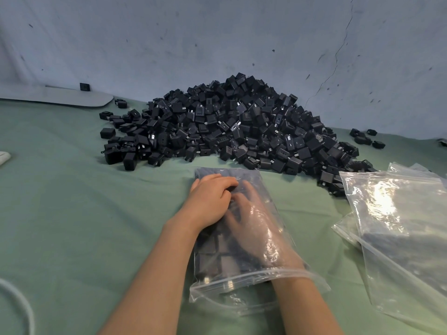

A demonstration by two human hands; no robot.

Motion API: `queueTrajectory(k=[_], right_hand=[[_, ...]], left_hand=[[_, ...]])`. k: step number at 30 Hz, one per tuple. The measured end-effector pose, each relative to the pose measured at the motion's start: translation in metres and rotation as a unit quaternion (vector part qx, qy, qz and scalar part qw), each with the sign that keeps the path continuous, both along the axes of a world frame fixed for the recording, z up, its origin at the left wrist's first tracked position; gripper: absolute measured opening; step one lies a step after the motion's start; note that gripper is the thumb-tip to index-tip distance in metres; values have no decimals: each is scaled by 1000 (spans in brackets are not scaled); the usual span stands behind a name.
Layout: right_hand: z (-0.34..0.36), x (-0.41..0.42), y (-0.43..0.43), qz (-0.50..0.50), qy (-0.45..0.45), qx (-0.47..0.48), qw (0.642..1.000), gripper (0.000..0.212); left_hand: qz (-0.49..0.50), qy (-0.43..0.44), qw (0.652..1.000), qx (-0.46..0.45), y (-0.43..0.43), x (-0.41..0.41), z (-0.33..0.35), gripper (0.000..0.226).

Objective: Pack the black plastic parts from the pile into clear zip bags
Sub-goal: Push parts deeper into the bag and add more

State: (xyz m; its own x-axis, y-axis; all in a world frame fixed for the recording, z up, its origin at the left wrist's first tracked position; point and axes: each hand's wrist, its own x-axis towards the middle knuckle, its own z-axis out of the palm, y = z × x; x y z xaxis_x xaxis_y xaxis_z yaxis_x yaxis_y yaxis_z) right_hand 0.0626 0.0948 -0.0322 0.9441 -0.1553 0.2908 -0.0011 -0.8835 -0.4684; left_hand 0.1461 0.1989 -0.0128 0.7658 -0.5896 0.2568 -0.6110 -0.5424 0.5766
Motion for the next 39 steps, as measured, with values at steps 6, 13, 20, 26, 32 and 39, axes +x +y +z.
queueTrajectory(k=[6, 13, 20, 26, 32, 39], right_hand=[[-2, 0, 1, -14, 16, -1, 1000, 40], [2, -5, 3, -20, 26, 8, 999, 43], [7, -7, 6, -24, 33, 5, 999, 43], [4, -6, 7, -41, 46, 4, 998, 40], [-1, -3, 9, -68, 1, -17, 998, 31], [-7, 0, 12, -76, -2, -15, 997, 34]], left_hand=[[6, -2, 1000, -2, 1, -1, 1, 45], [55, 5, 996, -67, 3, 0, 2, 37], [95, -6, 994, -47, 4, 4, -3, 33], [103, -17, 994, -33, 5, 3, -2, 34], [103, -17, 994, -31, 5, 3, -1, 34], [102, -16, 994, -38, 5, 2, -2, 33]])
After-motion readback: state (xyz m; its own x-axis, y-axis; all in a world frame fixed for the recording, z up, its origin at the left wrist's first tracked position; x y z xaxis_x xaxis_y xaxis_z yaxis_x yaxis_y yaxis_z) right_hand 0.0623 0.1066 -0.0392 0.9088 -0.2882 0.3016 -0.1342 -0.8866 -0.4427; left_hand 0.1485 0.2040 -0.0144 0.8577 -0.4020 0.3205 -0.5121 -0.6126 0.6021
